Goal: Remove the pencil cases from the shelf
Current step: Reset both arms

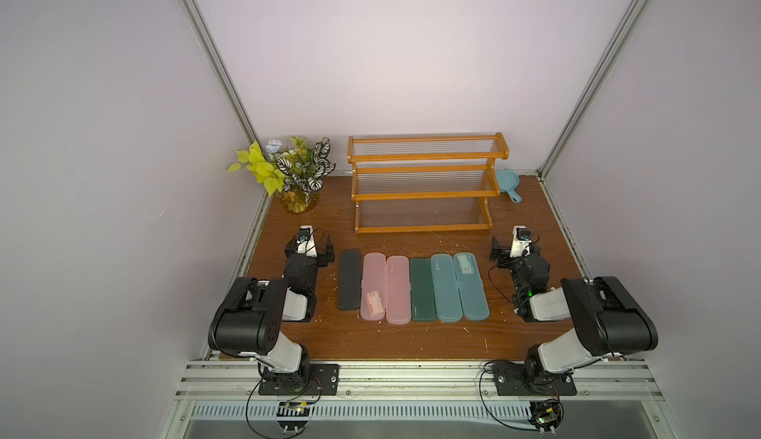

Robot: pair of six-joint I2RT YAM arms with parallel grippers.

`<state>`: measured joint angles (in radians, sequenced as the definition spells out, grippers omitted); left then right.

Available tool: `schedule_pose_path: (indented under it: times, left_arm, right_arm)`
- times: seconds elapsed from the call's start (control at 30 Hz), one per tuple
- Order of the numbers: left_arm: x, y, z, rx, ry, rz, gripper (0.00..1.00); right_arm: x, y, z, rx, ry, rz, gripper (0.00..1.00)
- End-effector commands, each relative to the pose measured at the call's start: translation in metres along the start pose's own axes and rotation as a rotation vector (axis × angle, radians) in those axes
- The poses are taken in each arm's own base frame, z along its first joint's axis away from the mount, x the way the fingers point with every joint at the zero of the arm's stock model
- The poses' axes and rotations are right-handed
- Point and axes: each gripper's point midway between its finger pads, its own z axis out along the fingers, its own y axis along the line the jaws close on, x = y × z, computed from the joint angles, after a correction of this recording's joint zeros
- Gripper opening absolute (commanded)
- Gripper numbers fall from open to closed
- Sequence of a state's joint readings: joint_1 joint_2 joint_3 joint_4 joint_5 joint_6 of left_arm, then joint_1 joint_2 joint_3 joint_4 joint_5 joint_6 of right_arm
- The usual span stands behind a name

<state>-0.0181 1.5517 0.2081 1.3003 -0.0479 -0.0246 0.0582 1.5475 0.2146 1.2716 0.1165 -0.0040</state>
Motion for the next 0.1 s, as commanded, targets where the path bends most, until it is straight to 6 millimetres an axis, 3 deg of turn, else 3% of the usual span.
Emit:
schedule_pose_path:
  times: [0.0, 0.07]
  left_arm:
    - [-0.0024, 0.0038, -0.0001, -0.006, -0.013, 0.008, 0.98]
    - [-0.0026, 0.0039, -0.0020, -0.006, -0.015, 0.007, 0.98]
  right_arm:
    - [-0.0145, 0.0008, -0.0002, -0.008, -0.057, -0.003, 0.99]
    - [-0.0145, 0.0010, -0.0005, -0.008, -0.057, -0.004, 0.99]
